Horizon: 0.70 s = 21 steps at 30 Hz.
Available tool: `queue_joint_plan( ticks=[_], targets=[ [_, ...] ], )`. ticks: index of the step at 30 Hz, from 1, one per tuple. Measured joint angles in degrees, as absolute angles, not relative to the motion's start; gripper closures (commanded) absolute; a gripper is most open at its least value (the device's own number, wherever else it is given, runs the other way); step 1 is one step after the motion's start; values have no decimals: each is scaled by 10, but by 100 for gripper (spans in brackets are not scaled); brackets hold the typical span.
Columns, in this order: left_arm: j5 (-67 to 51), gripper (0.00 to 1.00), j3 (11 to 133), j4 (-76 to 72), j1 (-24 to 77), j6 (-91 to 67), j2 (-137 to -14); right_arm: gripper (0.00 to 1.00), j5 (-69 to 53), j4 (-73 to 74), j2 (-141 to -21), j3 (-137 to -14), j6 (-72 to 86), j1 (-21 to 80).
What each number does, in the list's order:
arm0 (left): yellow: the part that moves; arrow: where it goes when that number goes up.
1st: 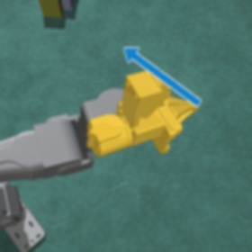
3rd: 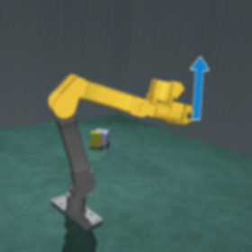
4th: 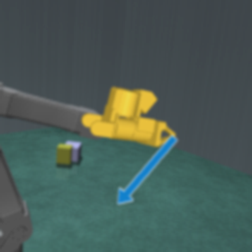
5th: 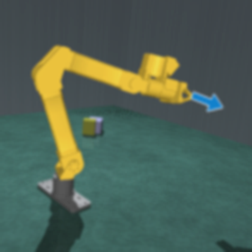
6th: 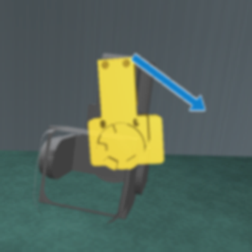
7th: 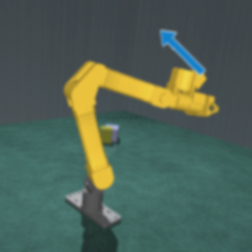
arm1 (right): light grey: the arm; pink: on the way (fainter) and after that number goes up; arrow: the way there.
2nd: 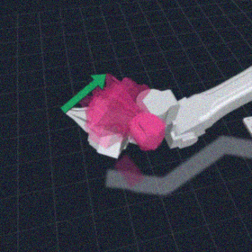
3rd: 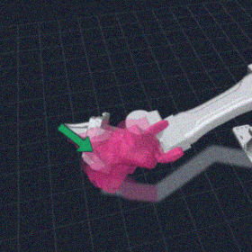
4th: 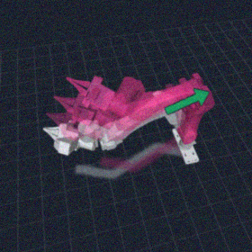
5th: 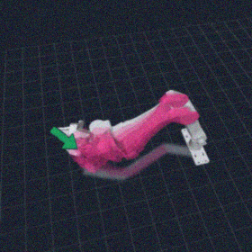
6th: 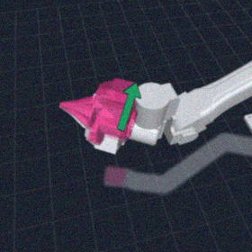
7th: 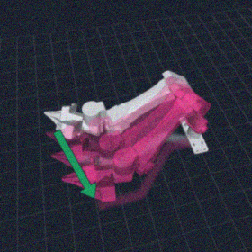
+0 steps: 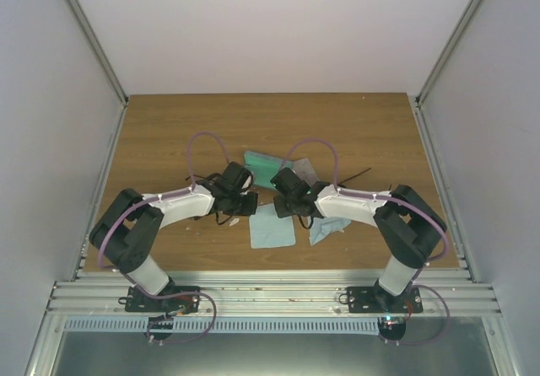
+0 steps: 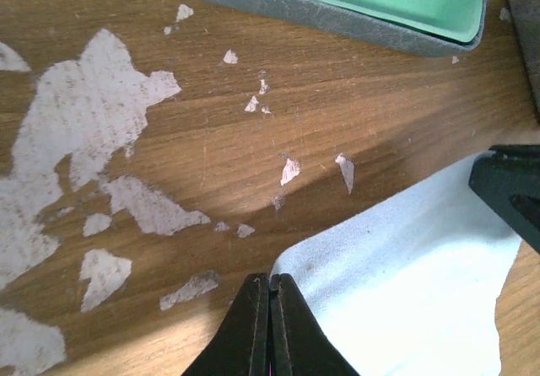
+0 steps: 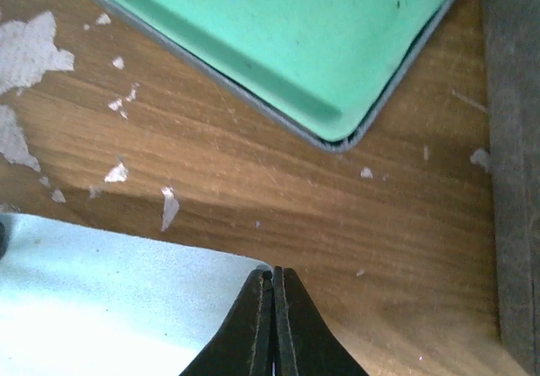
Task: Organize the sunglasses
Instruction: Fold the glasses cleaning cloth at the center of the board.
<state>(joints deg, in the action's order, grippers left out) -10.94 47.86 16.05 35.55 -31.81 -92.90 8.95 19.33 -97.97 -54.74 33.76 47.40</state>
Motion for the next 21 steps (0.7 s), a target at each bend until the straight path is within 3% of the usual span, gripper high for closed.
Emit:
queue_joint_plan(
  ticks=[21],
  targets=[
    [-178,100,434,153,356,-308,-879,99,54,136,-922,-470,277,473]
  ],
)
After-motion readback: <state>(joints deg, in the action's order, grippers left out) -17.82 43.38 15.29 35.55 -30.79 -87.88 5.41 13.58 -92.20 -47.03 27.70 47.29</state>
